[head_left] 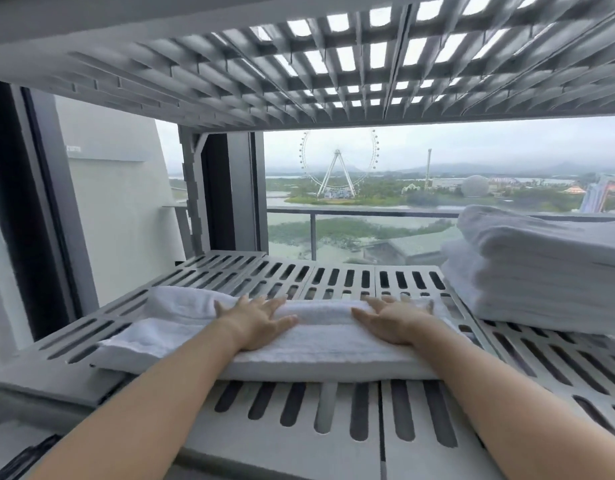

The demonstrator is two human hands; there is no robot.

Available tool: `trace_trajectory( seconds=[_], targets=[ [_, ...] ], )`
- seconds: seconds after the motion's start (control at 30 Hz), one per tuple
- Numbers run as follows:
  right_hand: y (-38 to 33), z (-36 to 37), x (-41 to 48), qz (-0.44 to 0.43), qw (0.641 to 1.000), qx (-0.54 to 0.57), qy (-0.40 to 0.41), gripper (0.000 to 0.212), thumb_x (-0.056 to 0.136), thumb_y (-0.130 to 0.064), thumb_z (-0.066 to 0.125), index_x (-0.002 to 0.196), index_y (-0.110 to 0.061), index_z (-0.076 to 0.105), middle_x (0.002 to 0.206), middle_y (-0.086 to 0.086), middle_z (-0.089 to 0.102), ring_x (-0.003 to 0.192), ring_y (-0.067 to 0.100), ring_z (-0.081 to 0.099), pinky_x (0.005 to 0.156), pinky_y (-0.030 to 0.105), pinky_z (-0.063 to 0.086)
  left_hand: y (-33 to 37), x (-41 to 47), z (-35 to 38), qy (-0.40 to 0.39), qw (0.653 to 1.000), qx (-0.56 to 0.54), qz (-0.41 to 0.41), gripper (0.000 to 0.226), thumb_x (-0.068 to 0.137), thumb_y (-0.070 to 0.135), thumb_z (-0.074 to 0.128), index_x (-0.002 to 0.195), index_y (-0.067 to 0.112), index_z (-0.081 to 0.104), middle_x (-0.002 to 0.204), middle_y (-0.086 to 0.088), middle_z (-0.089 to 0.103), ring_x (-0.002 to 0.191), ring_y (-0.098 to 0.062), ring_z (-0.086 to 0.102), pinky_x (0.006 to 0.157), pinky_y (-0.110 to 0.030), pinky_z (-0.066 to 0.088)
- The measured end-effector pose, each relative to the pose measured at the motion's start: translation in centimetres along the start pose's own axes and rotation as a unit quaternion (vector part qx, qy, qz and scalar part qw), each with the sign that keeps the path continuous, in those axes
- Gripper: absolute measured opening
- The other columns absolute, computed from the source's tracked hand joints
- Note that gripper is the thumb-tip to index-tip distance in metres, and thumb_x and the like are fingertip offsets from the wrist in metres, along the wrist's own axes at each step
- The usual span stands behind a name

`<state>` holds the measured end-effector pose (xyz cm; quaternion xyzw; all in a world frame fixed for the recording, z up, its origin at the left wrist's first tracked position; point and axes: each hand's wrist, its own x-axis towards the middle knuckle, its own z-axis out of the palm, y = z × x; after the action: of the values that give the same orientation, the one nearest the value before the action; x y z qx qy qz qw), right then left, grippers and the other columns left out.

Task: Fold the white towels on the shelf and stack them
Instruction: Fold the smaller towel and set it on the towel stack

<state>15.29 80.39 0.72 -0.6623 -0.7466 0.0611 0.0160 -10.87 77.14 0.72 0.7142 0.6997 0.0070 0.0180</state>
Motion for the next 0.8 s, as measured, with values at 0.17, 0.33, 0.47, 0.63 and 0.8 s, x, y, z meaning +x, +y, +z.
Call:
trace_trajectory(
  seconds=[0.17, 0.33, 0.47, 0.63, 0.8],
  targets=[
    [-3.3, 0.3, -0.2, -0.073, 0.995, 0.039, 0.06, 0.068, 0.086, -0.072, 0.012, 0.146, -0.041, 0.003, 0.158, -0.012, -0.003, 0.145, 0.016, -0.008, 0.108, 0.063, -0.008, -1.4, 0.2, 0.0, 0.043, 0.997, -0.042, 0.046, 0.066, 0.083, 0.075, 0.022, 0.143, 0.051, 0.004, 0.158, 0.009, 0.005, 0.145, -0.019, 0.003, 0.107, -0.068, -0.008],
    [-4.9, 1.6, 0.1, -0.076, 0.997, 0.008, 0.005, 0.072, 0.079, -0.08, 0.011, 0.143, -0.05, 0.004, 0.158, -0.014, 0.0, 0.145, 0.015, -0.003, 0.109, 0.061, -0.007, -6.2, -0.1, -0.3, 0.023, 0.999, -0.003, 0.031, 0.069, 0.082, 0.077, 0.016, 0.144, 0.048, 0.003, 0.159, 0.007, 0.0, 0.145, -0.016, -0.002, 0.106, -0.066, -0.01],
    [-5.7, 1.1, -0.3, -0.041, 0.999, -0.013, -0.004, 0.078, 0.076, -0.083, 0.012, 0.144, -0.047, 0.001, 0.158, -0.013, -0.001, 0.146, 0.017, -0.003, 0.111, 0.063, -0.003, -10.8, -1.1, -0.6, 0.016, 0.999, 0.012, 0.045, 0.068, 0.082, 0.077, 0.013, 0.143, 0.049, 0.003, 0.158, 0.01, -0.001, 0.145, -0.016, -0.004, 0.107, -0.065, -0.006],
    [-13.5, 1.5, -2.7, -0.122, 0.992, 0.031, -0.004, 0.077, 0.082, -0.077, 0.023, 0.147, -0.041, 0.001, 0.157, -0.013, -0.007, 0.145, 0.016, -0.01, 0.114, 0.055, -0.001, -13.0, -2.2, -1.4, 0.01, 0.995, 0.011, 0.096, 0.062, 0.091, 0.065, 0.02, 0.146, 0.042, 0.005, 0.159, 0.007, 0.0, 0.145, -0.015, 0.0, 0.115, -0.056, 0.0],
    [-22.4, 3.1, -4.8, -0.227, 0.974, 0.004, -0.013, 0.08, 0.08, -0.08, 0.016, 0.147, -0.039, 0.001, 0.158, -0.008, -0.009, 0.144, 0.019, -0.012, 0.113, 0.053, -0.009, -16.2, -4.7, -2.3, -0.001, 0.992, -0.019, 0.121, 0.055, 0.098, 0.05, 0.028, 0.148, 0.032, 0.014, 0.159, 0.006, 0.004, 0.145, -0.012, 0.0, 0.116, -0.036, -0.002]
  ],
)
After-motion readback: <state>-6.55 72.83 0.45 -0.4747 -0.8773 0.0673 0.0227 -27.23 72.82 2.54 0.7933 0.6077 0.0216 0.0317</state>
